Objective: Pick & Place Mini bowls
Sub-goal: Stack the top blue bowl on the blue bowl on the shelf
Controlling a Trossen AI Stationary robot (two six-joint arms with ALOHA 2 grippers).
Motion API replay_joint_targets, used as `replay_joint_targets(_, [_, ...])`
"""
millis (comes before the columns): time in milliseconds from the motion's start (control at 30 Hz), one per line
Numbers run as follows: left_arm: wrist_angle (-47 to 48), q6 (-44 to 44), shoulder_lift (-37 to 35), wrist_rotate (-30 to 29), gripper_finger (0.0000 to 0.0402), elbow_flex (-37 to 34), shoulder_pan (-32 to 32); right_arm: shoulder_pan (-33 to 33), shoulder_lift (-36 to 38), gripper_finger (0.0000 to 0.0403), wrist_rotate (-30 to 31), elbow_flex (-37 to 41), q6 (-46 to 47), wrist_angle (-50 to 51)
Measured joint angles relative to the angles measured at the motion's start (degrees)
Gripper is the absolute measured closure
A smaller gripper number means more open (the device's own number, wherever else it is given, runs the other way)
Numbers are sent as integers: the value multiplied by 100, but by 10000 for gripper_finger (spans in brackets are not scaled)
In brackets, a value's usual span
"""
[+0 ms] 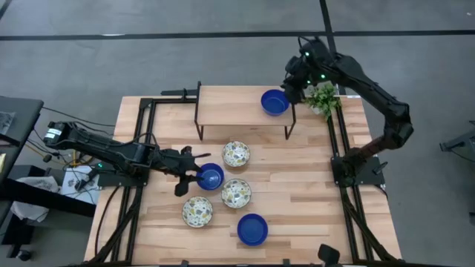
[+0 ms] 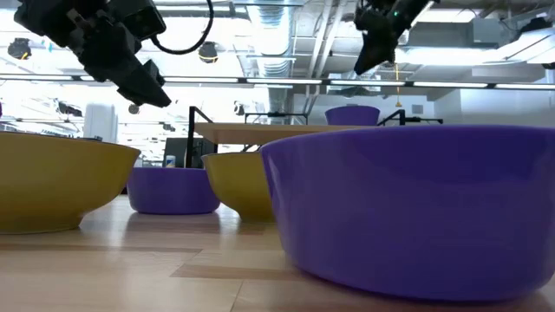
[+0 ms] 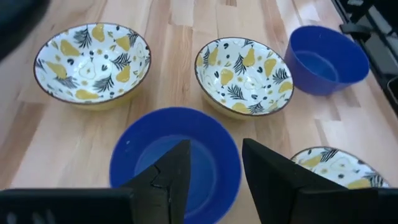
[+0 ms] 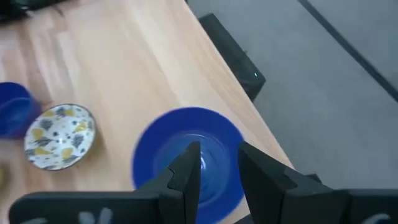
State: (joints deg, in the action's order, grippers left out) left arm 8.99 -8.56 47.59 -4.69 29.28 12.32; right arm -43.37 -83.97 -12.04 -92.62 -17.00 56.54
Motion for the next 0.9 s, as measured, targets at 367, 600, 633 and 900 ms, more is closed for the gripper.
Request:
replay_joint_targets(367, [898, -494, 0, -513, 258, 0, -74, 729, 269, 305, 3, 0, 313, 41])
replay_joint_targets(600, [905, -1354, 55, -820, 258, 0, -651, 1126, 221, 305, 117, 1, 350, 32])
replay_joint_targets(633, [907, -1450, 93, -822, 258, 0, -742, 1168, 219, 305, 178, 2, 348, 36])
replay_joint_targets(900, [861, -2170, 854, -326, 258, 0, -1136, 1392, 224, 305, 208, 2, 350, -46])
